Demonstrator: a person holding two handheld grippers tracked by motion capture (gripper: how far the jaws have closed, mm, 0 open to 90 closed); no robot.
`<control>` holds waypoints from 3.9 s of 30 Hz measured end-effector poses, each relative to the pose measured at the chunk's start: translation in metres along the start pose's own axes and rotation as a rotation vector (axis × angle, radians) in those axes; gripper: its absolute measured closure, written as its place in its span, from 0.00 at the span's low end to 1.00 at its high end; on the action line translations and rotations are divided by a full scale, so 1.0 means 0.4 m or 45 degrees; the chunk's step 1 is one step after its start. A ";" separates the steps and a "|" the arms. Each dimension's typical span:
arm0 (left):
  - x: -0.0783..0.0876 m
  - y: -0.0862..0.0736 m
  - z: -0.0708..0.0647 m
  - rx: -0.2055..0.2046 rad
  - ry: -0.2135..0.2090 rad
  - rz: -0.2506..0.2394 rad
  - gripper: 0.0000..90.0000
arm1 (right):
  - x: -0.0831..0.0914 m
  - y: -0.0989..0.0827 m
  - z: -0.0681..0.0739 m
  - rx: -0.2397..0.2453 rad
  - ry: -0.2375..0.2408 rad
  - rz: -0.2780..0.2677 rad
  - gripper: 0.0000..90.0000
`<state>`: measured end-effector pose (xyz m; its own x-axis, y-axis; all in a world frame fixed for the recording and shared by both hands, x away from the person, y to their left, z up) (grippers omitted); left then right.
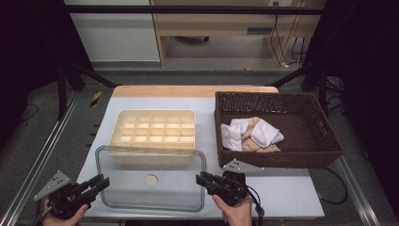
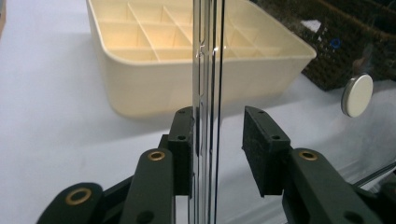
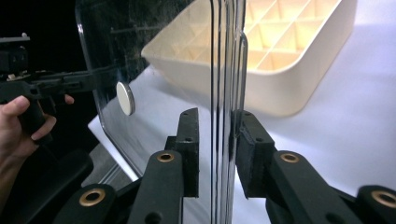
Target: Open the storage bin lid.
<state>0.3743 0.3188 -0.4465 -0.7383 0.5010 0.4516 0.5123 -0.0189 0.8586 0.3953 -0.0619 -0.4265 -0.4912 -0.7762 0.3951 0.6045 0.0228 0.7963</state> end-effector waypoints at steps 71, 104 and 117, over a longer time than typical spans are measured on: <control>-0.084 -0.140 -0.009 -0.082 0.192 0.359 0.46 | -0.137 -0.145 -0.105 0.015 -0.226 0.264 0.52; -0.099 -0.040 0.013 -0.110 0.154 0.179 0.45 | -0.089 -0.089 -0.105 0.218 -0.270 0.112 0.41; -0.119 0.006 -0.005 -0.094 0.156 0.139 0.45 | -0.011 -0.039 -0.113 0.247 -0.300 0.068 0.45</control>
<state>0.4100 0.2933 -0.4653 -0.7303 0.3833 0.5655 0.5621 -0.1333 0.8163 0.4166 -0.0874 -0.4612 -0.6074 -0.6038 0.5163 0.5137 0.1972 0.8350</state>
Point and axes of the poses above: each handheld gripper's, and its own axes: x roughly backward along the jaws, y roughly out of its top, z roughly to its left, the point moved 5 cm from there along -x, roughly forward along the jaws, and after that the axes turned 2 degrees about y, right-handed, at the moved point
